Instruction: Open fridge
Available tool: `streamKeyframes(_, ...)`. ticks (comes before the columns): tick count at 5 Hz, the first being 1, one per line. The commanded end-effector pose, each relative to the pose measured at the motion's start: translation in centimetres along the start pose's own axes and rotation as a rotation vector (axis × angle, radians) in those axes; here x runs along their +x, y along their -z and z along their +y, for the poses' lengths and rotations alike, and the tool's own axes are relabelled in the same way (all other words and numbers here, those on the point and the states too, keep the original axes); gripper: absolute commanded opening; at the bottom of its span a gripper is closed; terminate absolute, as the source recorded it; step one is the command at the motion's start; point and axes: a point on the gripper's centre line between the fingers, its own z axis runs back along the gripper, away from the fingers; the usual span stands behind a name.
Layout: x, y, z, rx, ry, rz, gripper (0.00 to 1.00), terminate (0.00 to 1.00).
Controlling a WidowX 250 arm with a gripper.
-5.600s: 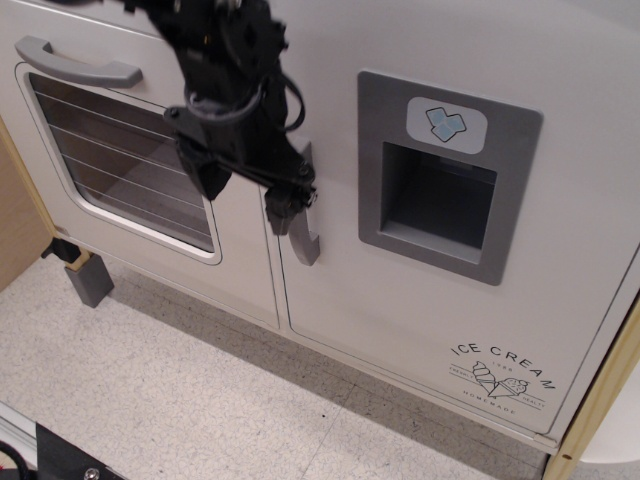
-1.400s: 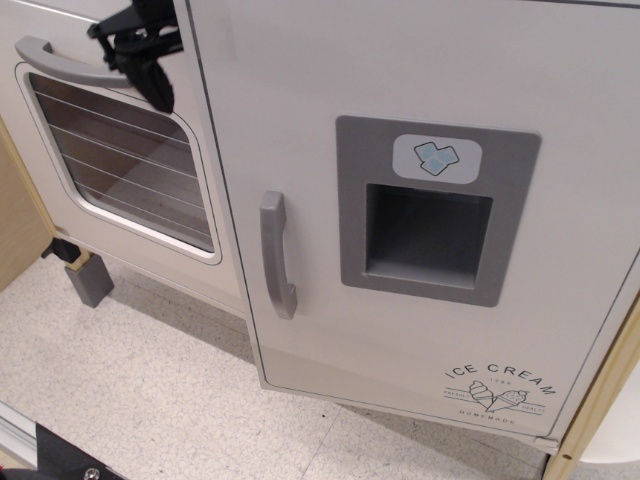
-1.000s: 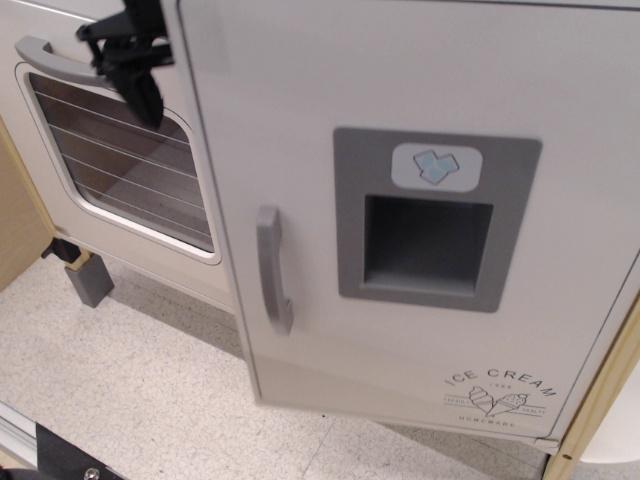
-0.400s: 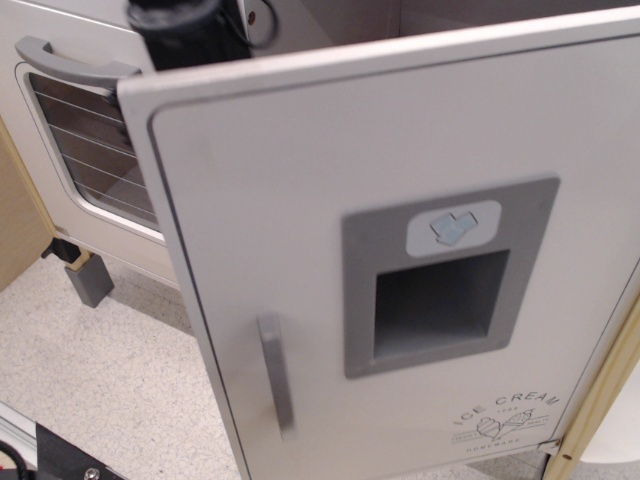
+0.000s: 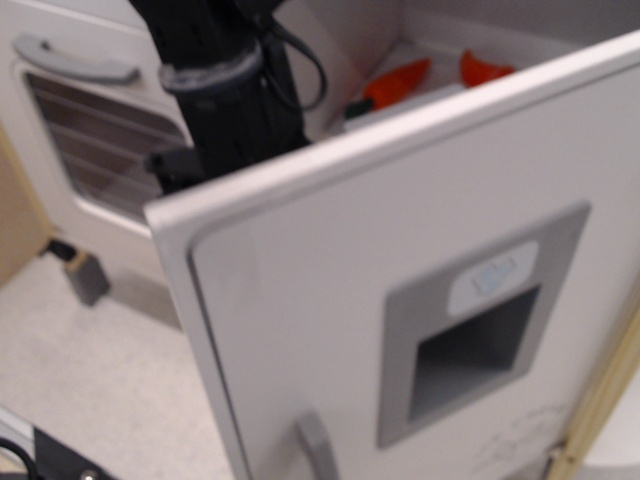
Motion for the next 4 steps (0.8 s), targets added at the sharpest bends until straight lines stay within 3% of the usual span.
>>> streamKeyframes(1, -2.38, -1.05, -0.85, 0.031, 0.137, -0.069, 1.00, 0.00)
streamKeyframes(3, -2.38, -1.05, -0.85, 0.031, 0.137, -0.069, 1.00, 0.00)
streamKeyframes(4, -2.38, -1.05, -0.85, 0.031, 0.137, -0.069, 1.00, 1.00)
